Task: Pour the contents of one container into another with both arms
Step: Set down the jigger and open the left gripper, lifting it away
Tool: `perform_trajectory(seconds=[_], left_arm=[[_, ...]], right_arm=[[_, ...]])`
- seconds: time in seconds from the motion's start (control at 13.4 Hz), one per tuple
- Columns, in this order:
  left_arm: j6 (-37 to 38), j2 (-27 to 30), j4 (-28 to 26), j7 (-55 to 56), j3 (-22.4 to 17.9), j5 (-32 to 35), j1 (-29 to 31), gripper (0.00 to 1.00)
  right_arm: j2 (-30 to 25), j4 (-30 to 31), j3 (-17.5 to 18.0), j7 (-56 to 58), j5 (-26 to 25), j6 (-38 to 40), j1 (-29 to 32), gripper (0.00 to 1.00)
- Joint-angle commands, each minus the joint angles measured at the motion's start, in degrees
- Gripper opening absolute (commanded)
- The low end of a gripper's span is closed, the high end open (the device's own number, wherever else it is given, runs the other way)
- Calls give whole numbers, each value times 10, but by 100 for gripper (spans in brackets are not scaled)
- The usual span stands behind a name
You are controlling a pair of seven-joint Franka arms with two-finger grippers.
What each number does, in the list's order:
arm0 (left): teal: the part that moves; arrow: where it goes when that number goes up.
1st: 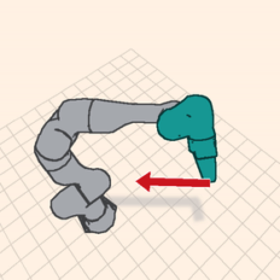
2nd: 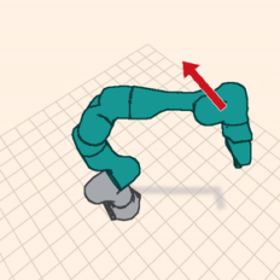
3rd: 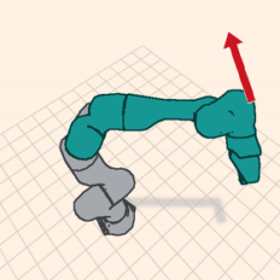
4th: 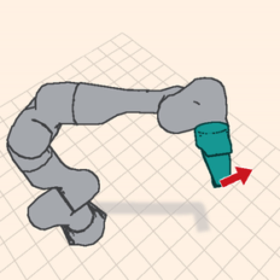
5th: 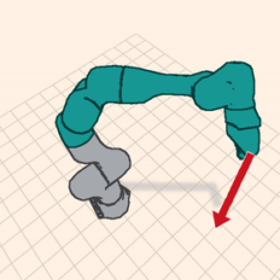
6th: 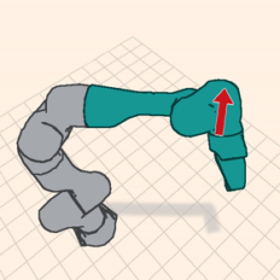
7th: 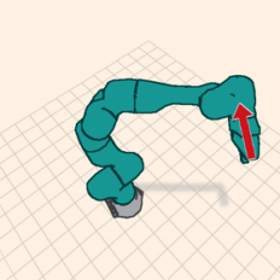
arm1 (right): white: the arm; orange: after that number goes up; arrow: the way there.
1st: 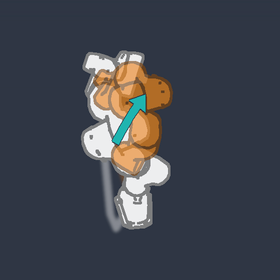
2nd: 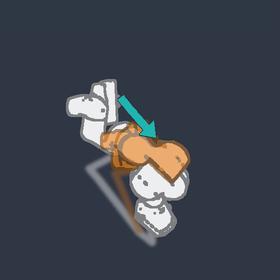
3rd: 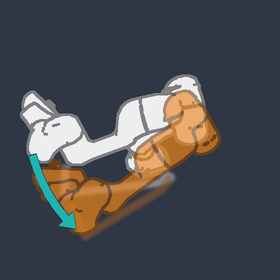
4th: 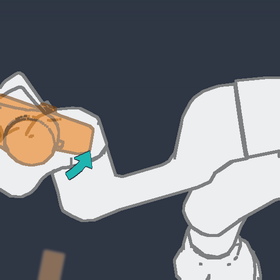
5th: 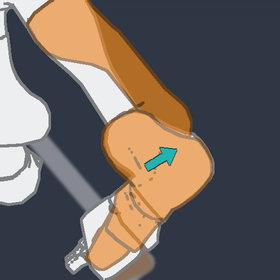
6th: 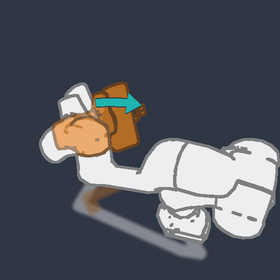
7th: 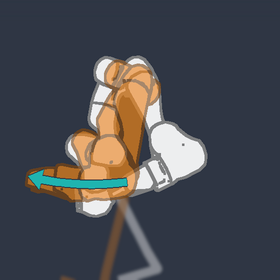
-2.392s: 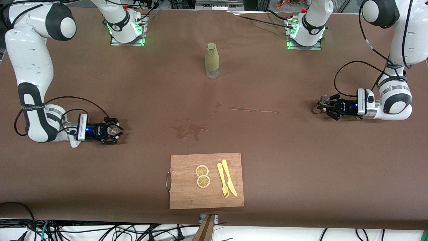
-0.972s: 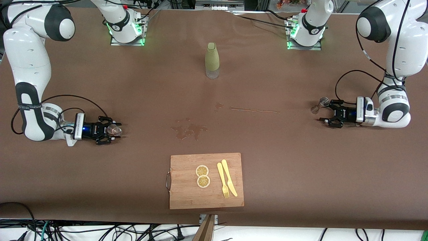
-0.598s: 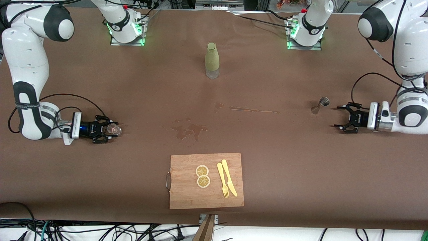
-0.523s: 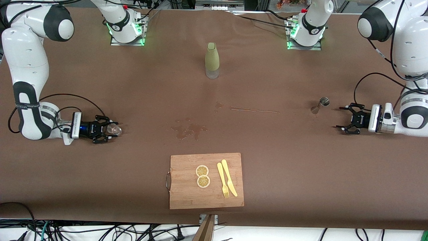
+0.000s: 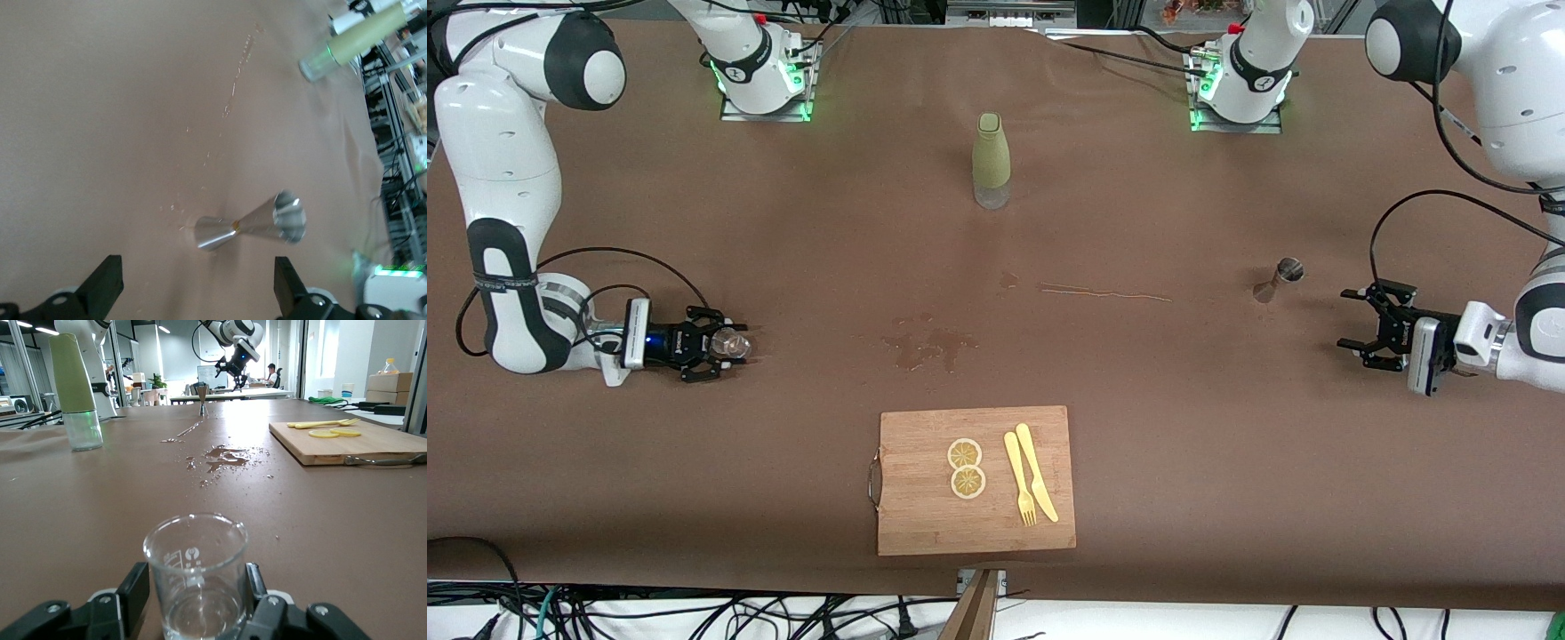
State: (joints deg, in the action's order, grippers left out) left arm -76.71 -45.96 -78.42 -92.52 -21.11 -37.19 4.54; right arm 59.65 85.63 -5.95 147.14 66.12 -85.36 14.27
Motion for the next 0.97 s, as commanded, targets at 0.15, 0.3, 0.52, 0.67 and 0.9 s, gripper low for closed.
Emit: perform_trajectory(seconds=[0.15,0.3,0.52,0.67,0.9], left_arm=[[11,99,-2,254,1,73,-63,100],[11,134,-2,345,1,94,-92,100],[11,176,-3,466,5,131,-138,100],[11,208,-3,555,19,178,-165,100],[11,256,-3,627,53,227,-171,100]], right_arm=[[3,4,13,9,-7,-1,3,66],[2,-1,7,8,-8,-2,4,66],[-1,-6,-16,10,-17,-2,4,70],[-1,-15,-17,11,-34,-2,5,70],[-1,-23,-28,10,-48,-1,5,69]])
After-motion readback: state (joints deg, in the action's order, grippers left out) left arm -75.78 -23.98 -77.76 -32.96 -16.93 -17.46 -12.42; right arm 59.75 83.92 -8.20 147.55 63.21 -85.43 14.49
